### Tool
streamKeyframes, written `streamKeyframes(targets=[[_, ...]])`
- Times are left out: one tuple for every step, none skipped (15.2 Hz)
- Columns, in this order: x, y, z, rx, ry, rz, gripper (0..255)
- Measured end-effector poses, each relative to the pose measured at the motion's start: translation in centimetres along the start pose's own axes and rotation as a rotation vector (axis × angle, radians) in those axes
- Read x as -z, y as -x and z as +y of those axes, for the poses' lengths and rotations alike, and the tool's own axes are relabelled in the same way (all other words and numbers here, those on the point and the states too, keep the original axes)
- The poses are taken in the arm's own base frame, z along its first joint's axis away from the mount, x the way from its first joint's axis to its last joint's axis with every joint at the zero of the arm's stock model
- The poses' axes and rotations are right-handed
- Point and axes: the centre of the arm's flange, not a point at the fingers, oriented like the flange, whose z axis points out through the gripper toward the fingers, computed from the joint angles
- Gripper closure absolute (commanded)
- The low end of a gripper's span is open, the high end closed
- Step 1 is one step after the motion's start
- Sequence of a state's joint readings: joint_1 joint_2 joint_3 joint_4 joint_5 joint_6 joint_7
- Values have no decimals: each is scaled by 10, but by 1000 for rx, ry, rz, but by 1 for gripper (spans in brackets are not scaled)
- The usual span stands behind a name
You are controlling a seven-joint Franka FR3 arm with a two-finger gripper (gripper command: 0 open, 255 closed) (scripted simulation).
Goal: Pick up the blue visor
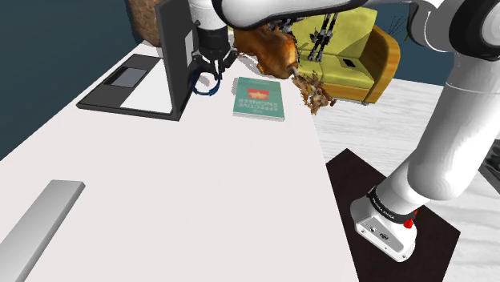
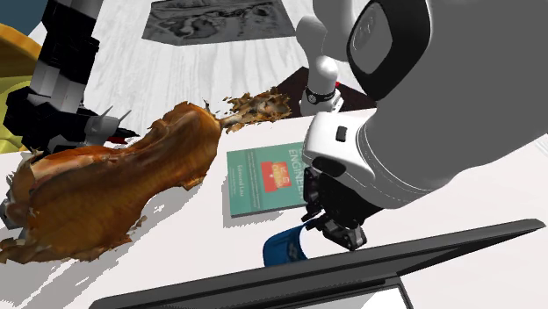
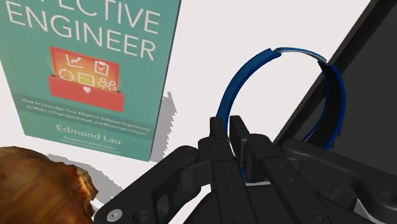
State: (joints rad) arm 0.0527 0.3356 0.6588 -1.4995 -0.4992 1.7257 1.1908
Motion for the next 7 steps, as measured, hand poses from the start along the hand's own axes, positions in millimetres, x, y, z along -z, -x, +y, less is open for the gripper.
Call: streamKeyframes(targets=[[5,0,2,0,0,0,255],[10,-2,4,0,0,0,255],[16,-3,6,0,0,0,255],[20,-5,6,0,0,0,255],[25,-7,6,0,0,0,255],[30,-7,7,0,0,0,255],[34,-8,7,0,0,0,255]])
